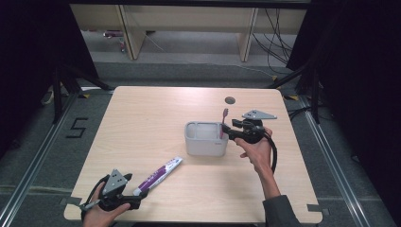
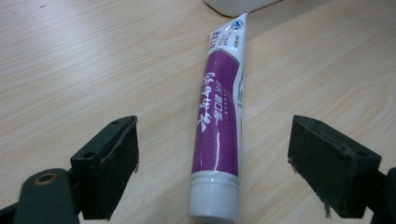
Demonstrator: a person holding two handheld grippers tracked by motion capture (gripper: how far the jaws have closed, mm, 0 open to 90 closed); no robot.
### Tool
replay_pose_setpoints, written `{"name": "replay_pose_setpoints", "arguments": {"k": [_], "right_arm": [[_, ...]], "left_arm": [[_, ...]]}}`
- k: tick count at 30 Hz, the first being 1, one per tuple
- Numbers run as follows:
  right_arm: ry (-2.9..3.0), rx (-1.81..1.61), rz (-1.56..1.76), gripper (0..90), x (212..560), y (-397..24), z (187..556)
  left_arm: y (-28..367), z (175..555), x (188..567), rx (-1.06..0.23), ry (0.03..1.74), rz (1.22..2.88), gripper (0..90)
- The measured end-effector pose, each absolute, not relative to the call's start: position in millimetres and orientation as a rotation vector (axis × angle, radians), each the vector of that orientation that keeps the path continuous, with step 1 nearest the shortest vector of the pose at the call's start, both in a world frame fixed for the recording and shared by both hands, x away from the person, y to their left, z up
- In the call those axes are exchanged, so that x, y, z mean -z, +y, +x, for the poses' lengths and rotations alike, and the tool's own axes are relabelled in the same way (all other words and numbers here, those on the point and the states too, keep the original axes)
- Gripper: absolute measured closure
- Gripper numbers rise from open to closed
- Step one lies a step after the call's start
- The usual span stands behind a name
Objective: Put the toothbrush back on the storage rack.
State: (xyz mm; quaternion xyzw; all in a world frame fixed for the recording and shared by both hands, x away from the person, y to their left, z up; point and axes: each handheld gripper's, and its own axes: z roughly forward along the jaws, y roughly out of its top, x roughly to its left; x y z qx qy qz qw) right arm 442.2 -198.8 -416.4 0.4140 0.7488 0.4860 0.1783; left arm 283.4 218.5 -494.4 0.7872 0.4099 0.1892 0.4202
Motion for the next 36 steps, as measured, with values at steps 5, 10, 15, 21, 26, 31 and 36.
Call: {"name": "replay_pose_setpoints", "arguments": {"k": [5,10,15,21,26,31,36], "right_arm": [[2.131,-1.375,1.190,41.0,413.3,-202.3,430.2],[2.124,-1.368,1.177,38.5,412.2,-210.5,414.7],[2.123,-1.371,1.205,38.1,413.2,-216.6,405.4],[2.137,-1.360,1.216,36.9,416.1,-227.1,397.6],[2.145,-1.339,1.206,36.1,422.5,-236.7,387.7],[2.136,-1.328,1.231,35.4,425.4,-244.3,378.0],[2.126,-1.316,1.247,32.5,429.5,-252.5,368.3]], "left_arm": [[220.7,284.1,494.0,-0.475,1.014,2.001,15.9],[220.5,284.2,494.3,-0.472,1.014,1.997,15.9],[220.3,284.1,494.3,-0.473,1.015,1.996,15.9],[220.4,283.9,493.7,-0.476,1.016,2.000,15.9],[220.7,284.0,493.5,-0.475,1.008,2.002,15.9],[218.3,283.7,494.5,-0.470,1.021,1.967,15.9],[218.4,283.6,494.6,-0.471,1.021,1.967,15.9]]}}
